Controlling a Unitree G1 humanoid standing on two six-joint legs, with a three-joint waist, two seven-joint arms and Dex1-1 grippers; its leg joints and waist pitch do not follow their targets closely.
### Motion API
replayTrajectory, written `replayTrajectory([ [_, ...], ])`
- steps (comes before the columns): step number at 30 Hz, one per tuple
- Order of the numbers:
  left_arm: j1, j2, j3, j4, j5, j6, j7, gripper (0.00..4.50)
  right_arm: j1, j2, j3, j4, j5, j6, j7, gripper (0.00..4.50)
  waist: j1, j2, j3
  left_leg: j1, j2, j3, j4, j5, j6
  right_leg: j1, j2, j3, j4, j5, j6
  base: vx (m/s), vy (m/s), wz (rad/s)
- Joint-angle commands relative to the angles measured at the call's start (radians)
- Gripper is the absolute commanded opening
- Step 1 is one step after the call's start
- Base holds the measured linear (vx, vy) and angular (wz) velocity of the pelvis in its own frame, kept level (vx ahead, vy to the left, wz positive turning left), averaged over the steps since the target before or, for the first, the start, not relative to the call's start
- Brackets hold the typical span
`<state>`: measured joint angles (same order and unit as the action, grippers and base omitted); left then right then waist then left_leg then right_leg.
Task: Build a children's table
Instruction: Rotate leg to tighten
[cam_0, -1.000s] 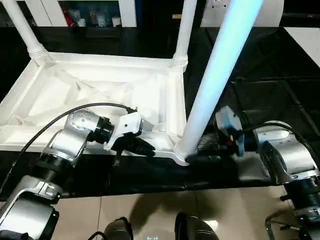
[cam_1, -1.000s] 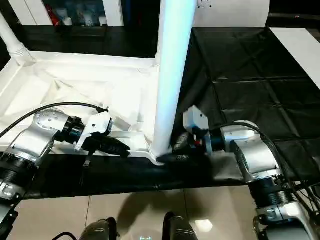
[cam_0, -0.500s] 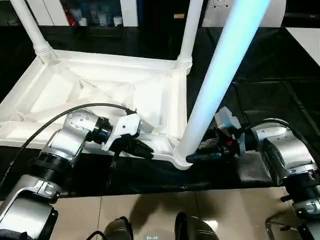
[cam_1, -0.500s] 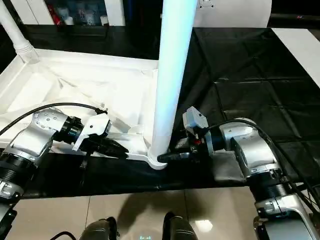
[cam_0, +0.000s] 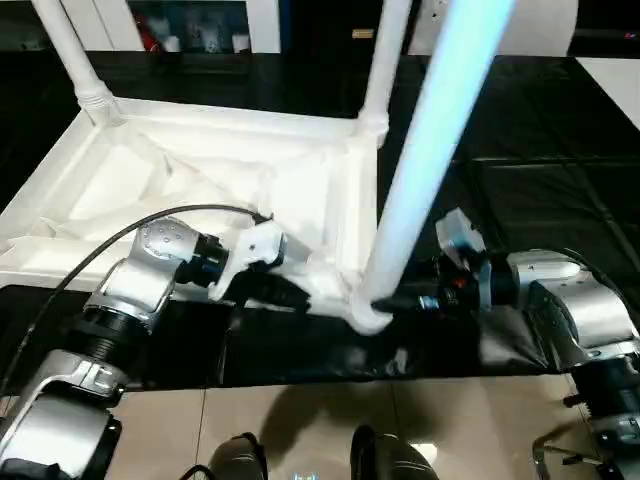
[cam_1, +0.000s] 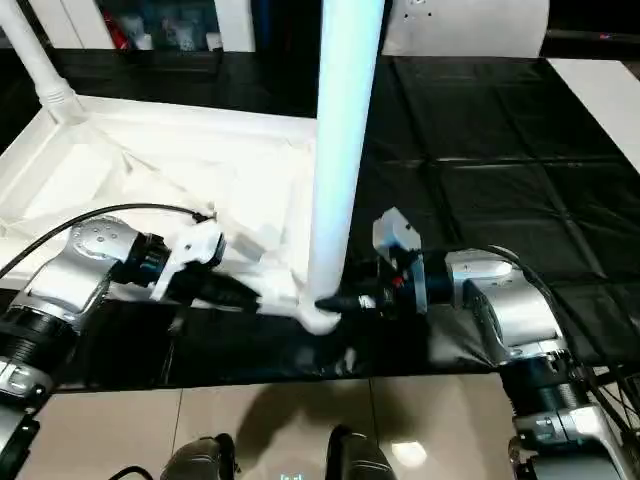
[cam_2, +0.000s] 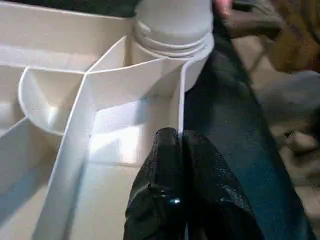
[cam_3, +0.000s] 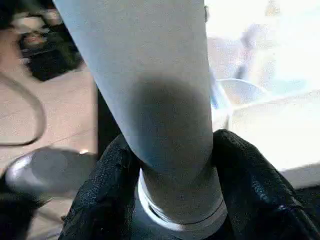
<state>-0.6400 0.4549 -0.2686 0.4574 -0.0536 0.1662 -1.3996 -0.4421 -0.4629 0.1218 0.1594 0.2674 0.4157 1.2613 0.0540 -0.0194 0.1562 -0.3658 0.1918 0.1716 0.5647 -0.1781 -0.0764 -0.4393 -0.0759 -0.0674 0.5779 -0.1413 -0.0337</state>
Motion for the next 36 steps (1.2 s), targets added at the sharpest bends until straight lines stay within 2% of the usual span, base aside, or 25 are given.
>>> replayTrajectory([
  [1,-0.007,-0.099,-0.008,-0.023,-0.006,0.098,0.148,0.00,0.005,0.105,0.064,-0.061,-0.007,0.068,-0.128,1.97,-0.008,0.000,-0.055,0.007,0.029,-0.003,-0.067,-0.197,0.057,0.059,-0.061,0.047,-0.078,-0.460,-0.171,0.000,0.000,0.00],
  [2,-0.009,-0.118,-0.005,-0.029,-0.011,0.122,0.168,0.00,-0.001,0.135,0.058,-0.067,-0.003,0.104,-0.171,1.97,-0.012,-0.005,-0.054,0.009,0.024,-0.006,-0.068,-0.224,0.041,0.060,-0.063,0.044,-0.089,-0.543,-0.141,0.000,0.000,0.00],
  [3,-0.015,-0.137,-0.002,-0.031,-0.010,0.147,0.194,0.00,-0.012,0.172,0.049,-0.068,0.003,0.133,-0.216,1.96,-0.021,-0.006,-0.054,0.005,0.021,-0.009,-0.071,-0.222,0.033,0.064,-0.064,0.044,-0.091,-0.569,-0.123,0.000,0.000,0.00],
  [5,-0.032,-0.178,0.009,-0.020,-0.003,0.188,0.260,0.00,-0.039,0.244,0.038,-0.061,-0.001,0.186,-0.310,1.96,-0.030,-0.007,-0.055,0.004,0.019,-0.012,-0.071,-0.226,0.033,0.062,-0.062,0.042,-0.096,-0.586,-0.105,0.000,0.000,0.00],
  [6,-0.033,-0.180,0.010,-0.019,-0.003,0.190,0.264,0.00,-0.040,0.247,0.038,-0.060,-0.002,0.188,-0.314,1.96,-0.038,-0.004,-0.055,0.004,0.018,-0.011,-0.071,-0.222,0.038,0.059,-0.060,0.044,-0.096,-0.568,-0.108,0.000,0.000,0.00],
  [8,-0.055,-0.221,0.027,-0.001,0.011,0.223,0.347,0.00,-0.062,0.317,0.028,-0.054,-0.020,0.236,-0.417,1.96,-0.046,-0.005,-0.054,0.004,0.017,-0.009,-0.070,-0.224,0.041,0.056,-0.058,0.043,-0.097,-0.556,-0.111,0.000,0.000,0.00],
  [10,-0.085,-0.272,0.056,0.027,0.030,0.254,0.468,0.00,-0.082,0.397,0.013,-0.044,-0.035,0.281,-0.533,1.96,-0.048,-0.004,-0.054,0.006,0.015,-0.010,-0.071,-0.224,0.039,0.054,-0.057,0.042,-0.100,-0.573,-0.101,0.000,0.000,0.00],
  [12,-0.101,-0.304,0.072,0.028,0.044,0.280,0.540,0.00,-0.081,0.441,0.027,-0.054,-0.076,0.281,-0.610,1.96,-0.046,-0.002,-0.059,0.009,0.016,-0.008,-0.069,-0.205,0.036,0.054,-0.057,0.043,-0.096,-0.530,-0.106,0.000,0.000,0.00],
  [13,-0.101,-0.307,0.071,0.024,0.047,0.284,0.544,0.00,-0.077,0.441,0.038,-0.061,-0.095,0.271,-0.623,1.96,-0.046,-0.002,-0.059,0.008,0.017,-0.008,-0.070,-0.198,0.039,0.055,-0.056,0.044,-0.094,-0.503,-0.110,0.000,0.000,0.00],
  [14,-0.101,-0.307,0.071,0.018,0.049,0.290,0.541,0.00,-0.074,0.439,0.048,-0.065,-0.117,0.257,-0.639,1.96,-0.045,0.000,-0.063,0.007,0.019,-0.005,-0.070,-0.172,0.053,0.059,-0.053,0.046,-0.084,-0.401,-0.136,0.000,0.000,0.00],
  [15,-0.101,-0.307,0.070,0.018,0.050,0.291,0.541,0.00,-0.073,0.439,0.049,-0.065,-0.119,0.255,-0.640,1.96,-0.046,0.000,-0.064,0.005,0.020,-0.005,-0.070,-0.161,0.057,0.061,-0.052,0.046,-0.080,-0.366,-0.147,0.000,0.000,0.00],
  [17,-0.093,-0.293,0.061,0.003,0.061,0.293,0.526,0.00,-0.065,0.426,0.043,-0.060,-0.136,0.196,-0.648,1.96,-0.046,0.001,-0.066,0.003,0.020,-0.003,-0.068,-0.142,0.067,0.065,-0.053,0.047,-0.074,-0.300,-0.175,0.000,0.000,0.00],
  [18,-0.092,-0.290,0.060,0.000,0.062,0.293,0.524,0.00,-0.064,0.425,0.039,-0.060,-0.135,0.189,-0.648,1.96,-0.046,0.001,-0.066,0.003,0.020,-0.002,-0.067,-0.136,0.073,0.068,-0.054,0.047,-0.072,-0.276,-0.189,0.000,0.000,0.00],
  [19,-0.084,-0.280,0.055,-0.010,0.065,0.291,0.512,0.00,-0.061,0.419,0.025,-0.061,-0.127,0.177,-0.642,2.30,-0.046,0.001,-0.065,0.002,0.019,-0.001,-0.067,-0.134,0.076,0.068,-0.054,0.048,-0.072,-0.271,-0.193,0.000,0.000,0.00],
  [21,-0.066,-0.258,0.047,-0.026,0.071,0.273,0.480,0.00,-0.057,0.405,-0.013,-0.071,-0.110,0.173,-0.629,2.65,-0.045,0.003,-0.064,0.002,0.021,-0.002,-0.069,-0.144,0.079,0.069,-0.055,0.047,-0.074,-0.295,-0.196,0.000,0.000,0.00],
  [23,-0.056,-0.241,0.041,-0.032,0.069,0.263,0.458,0.00,-0.056,0.390,-0.027,-0.074,-0.105,0.169,-0.615,2.74,-0.047,0.004,-0.066,0.000,0.022,-0.003,-0.068,-0.138,0.081,0.071,-0.056,0.047,-0.071,-0.284,-0.200,0.000,0.000,0.00],
  [25,-0.031,-0.192,0.020,-0.051,0.068,0.229,0.384,0.00,-0.053,0.350,-0.041,-0.075,-0.101,0.128,-0.558,2.84,-0.048,0.005,-0.068,-0.002,0.023,-0.003,-0.067,-0.123,0.086,0.072,-0.056,0.048,-0.066,-0.243,-0.209,0.000,0.000,0.00],
  [26,-0.024,-0.179,0.017,-0.056,0.069,0.219,0.369,0.00,-0.051,0.339,-0.043,-0.076,-0.098,0.116,-0.540,2.98,-0.050,0.010,-0.068,-0.005,0.023,-0.004,-0.066,-0.116,0.092,0.075,-0.056,0.048,-0.062,-0.207,-0.220,0.000,0.000,0.00],
  [28,-0.007,-0.142,0.010,-0.067,0.061,0.191,0.309,0.00,-0.046,0.296,-0.043,-0.071,-0.092,0.068,-0.476,3.18,-0.053,0.007,-0.071,-0.005,0.022,-0.002,-0.061,-0.093,0.109,0.078,-0.055,0.050,-0.055,-0.134,-0.243,0.000,0.000,0.00],
  [30,0.003,-0.107,0.003,-0.061,0.058,0.142,0.254,0.00,-0.045,0.234,-0.026,-0.045,-0.111,-0.022,-0.399,3.36,-0.054,0.008,-0.074,-0.005,0.021,0.001,-0.056,-0.058,0.126,0.080,-0.053,0.051,-0.046,-0.059,-0.263,0.000,0.000,0.00],
  [32,0.008,-0.084,-0.007,-0.054,0.059,0.104,0.216,0.00,-0.046,0.203,-0.022,-0.028,-0.117,-0.056,-0.358,3.58,-0.053,0.009,-0.073,-0.002,0.022,0.002,-0.055,-0.053,0.144,0.077,-0.052,0.050,-0.043,-0.029,-0.281,0.000,0.000,0.00],
  [34,0.015,-0.056,-0.022,-0.049,0.060,0.070,0.169,0.00,-0.047,0.177,-0.026,-0.014,-0.108,-0.076,-0.309,3.71,-0.052,0.009,-0.071,-0.002,0.022,0.003,-0.055,-0.067,0.150,0.078,-0.053,0.050,-0.045,-0.047,-0.283,0.000,0.000,0.00],
  [35,0.021,-0.027,-0.039,-0.046,0.063,0.036,0.124,0.00,-0.046,0.152,-0.030,-0.005,-0.095,-0.086,-0.253,3.71,-0.048,0.001,-0.072,0.000,0.025,0.003,-0.056,-0.075,0.155,0.078,-0.056,0.051,-0.045,-0.083,-0.281,0.000,0.000,0.00],
  [36,0.026,-0.011,-0.049,-0.046,0.062,0.014,0.092,0.00,-0.045,0.138,-0.029,0.000,-0.088,-0.095,-0.219,3.71,-0.047,0.001,-0.071,0.003,0.029,0.004,-0.057,-0.085,0.154,0.074,-0.055,0.051,-0.047,-0.111,-0.279,0.000,0.000,0.00],
])
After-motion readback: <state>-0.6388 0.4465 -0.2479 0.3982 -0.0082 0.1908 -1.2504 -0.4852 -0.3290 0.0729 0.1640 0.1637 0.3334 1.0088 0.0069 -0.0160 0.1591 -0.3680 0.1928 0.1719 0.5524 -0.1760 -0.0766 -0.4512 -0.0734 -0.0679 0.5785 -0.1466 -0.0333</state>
